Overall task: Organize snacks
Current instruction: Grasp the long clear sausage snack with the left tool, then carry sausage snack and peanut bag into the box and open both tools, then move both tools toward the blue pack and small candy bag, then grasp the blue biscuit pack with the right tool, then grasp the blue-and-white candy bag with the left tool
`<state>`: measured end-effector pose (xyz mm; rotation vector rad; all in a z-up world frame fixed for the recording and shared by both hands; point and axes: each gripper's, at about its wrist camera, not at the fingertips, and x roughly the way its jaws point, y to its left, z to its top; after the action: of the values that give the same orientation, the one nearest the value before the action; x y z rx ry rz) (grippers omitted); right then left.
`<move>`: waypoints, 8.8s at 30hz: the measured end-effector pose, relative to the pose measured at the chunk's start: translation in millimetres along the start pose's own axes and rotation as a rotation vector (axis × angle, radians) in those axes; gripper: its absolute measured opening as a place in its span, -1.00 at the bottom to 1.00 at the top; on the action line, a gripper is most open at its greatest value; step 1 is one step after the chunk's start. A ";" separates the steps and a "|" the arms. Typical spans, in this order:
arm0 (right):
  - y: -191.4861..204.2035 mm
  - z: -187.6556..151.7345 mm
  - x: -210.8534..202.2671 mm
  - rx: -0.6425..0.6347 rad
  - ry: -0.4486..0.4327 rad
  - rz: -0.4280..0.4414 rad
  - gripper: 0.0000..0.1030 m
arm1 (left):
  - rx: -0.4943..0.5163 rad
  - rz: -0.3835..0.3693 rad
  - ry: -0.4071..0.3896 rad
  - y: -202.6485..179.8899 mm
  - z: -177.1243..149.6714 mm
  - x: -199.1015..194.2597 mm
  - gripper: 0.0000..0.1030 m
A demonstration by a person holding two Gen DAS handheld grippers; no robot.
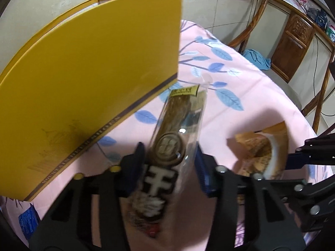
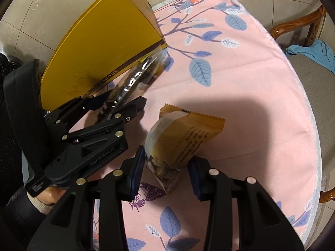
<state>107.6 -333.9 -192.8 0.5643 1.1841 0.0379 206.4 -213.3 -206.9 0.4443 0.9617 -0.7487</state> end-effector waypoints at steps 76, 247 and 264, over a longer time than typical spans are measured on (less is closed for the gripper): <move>131.4 88.5 -82.6 -0.291 -0.229 0.098 -0.36 | -0.460 0.321 -0.136 113.8 18.7 -166.5 -0.46; 245.3 -56.5 127.0 -1.169 0.050 -0.101 0.00 | -0.878 0.467 0.081 132.1 -238.3 -141.7 0.66; 242.6 -58.3 123.4 -1.176 0.045 -0.095 -0.03 | -0.864 0.469 0.065 124.5 -229.1 -147.6 0.26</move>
<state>168.1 -62.7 -208.7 -0.5303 1.0242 0.6238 115.7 72.0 -195.7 -0.0770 1.0891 0.1355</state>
